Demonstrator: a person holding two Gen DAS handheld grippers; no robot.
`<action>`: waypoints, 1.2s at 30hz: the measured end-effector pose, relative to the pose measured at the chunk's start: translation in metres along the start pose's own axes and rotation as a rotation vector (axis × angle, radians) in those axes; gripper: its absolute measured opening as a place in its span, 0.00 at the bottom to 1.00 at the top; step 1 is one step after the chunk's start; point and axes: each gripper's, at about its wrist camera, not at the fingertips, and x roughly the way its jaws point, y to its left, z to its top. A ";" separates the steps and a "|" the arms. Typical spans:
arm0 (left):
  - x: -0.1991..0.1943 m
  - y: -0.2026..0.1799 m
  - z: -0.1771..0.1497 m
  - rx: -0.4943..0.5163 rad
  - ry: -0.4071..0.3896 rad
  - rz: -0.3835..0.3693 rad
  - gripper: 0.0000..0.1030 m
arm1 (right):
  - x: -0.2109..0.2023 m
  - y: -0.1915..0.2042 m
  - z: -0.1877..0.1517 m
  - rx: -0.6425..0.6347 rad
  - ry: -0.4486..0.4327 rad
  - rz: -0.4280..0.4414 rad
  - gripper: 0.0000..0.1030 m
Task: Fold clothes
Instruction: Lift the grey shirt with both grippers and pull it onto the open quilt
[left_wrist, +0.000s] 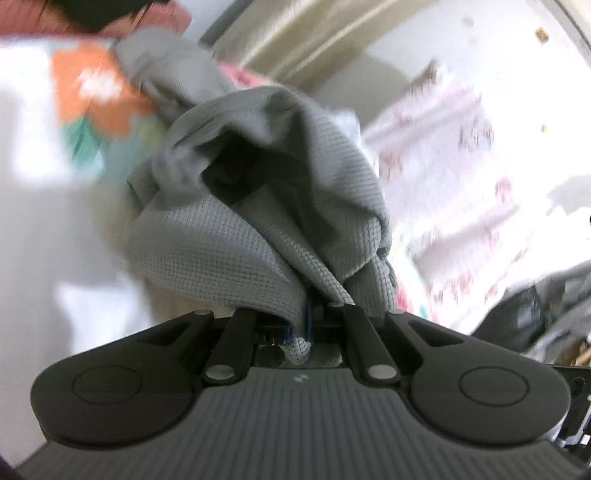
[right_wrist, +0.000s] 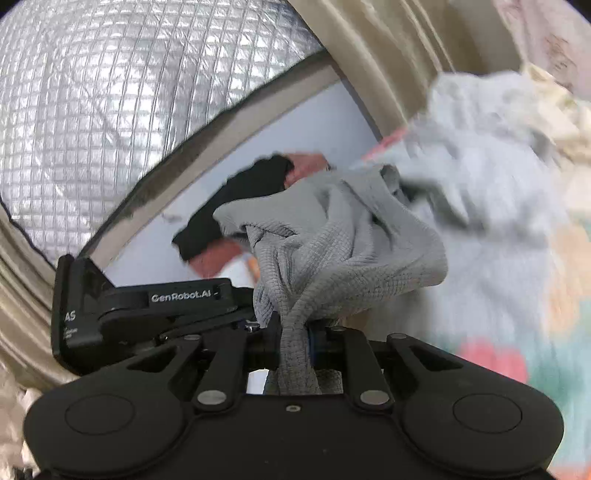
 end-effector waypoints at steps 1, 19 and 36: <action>-0.005 -0.005 -0.015 0.017 0.020 0.010 0.04 | -0.013 0.001 -0.016 0.004 -0.001 -0.011 0.16; -0.018 -0.159 -0.156 0.389 0.086 0.088 0.06 | -0.200 -0.042 -0.134 0.111 -0.147 -0.336 0.14; 0.054 -0.184 -0.194 0.688 0.248 0.127 0.12 | -0.348 -0.239 -0.112 0.336 -0.232 -1.029 0.22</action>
